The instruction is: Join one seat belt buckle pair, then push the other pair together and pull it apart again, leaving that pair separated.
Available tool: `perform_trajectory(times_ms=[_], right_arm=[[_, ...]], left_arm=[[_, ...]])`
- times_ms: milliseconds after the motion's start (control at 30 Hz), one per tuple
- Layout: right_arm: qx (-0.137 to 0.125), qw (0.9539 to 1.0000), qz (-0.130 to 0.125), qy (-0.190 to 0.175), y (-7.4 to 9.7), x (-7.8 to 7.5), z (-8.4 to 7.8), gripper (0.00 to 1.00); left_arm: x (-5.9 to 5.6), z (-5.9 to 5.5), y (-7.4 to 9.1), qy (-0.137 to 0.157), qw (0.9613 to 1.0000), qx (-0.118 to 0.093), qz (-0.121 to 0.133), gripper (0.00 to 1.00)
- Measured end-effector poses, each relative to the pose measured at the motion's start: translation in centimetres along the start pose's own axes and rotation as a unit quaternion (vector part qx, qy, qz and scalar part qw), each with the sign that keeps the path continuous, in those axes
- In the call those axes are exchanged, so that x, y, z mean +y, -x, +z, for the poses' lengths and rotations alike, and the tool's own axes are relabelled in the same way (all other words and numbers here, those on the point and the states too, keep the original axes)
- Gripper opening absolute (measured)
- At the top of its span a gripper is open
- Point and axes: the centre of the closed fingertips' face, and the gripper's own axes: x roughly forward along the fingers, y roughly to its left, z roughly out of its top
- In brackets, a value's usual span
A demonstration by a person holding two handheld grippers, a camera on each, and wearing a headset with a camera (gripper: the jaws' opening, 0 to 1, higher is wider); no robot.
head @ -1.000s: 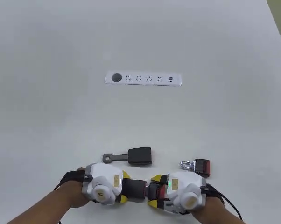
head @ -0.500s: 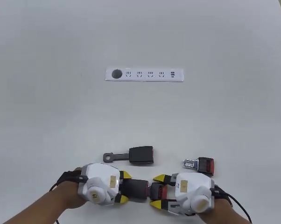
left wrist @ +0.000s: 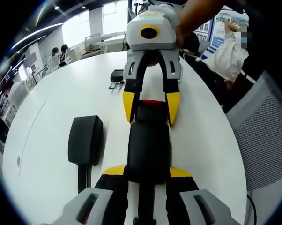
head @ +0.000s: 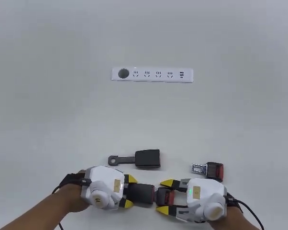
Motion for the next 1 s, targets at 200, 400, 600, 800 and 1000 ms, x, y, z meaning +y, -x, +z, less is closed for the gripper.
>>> perform_trajectory(times_ms=[200,400,600,800,1000], right_arm=[[-0.003,0.9999,-0.005,-0.012,-0.07,-0.10,0.00,0.33],[0.011,0.9998,-0.013,-0.009,-0.22,-0.04,0.06,0.34],[0.031,0.9993,-0.020,0.002,-0.30,0.00,0.00,0.34],[0.057,0.9980,-0.024,0.013,-0.36,0.08,0.03,0.35],[0.066,0.9971,-0.037,0.011,-0.29,-0.09,-0.17,0.36]], left_arm=[[0.01,0.08,0.06,0.000,1.0000,-0.001,0.000,0.31],[0.01,0.11,0.03,0.000,1.0000,0.006,0.001,0.31],[-0.03,0.17,-0.08,-0.002,0.9997,0.024,0.003,0.32],[-0.11,0.16,-0.10,0.001,0.9995,0.031,0.007,0.33],[-0.20,0.22,-0.13,0.002,0.9993,0.036,0.010,0.33]])
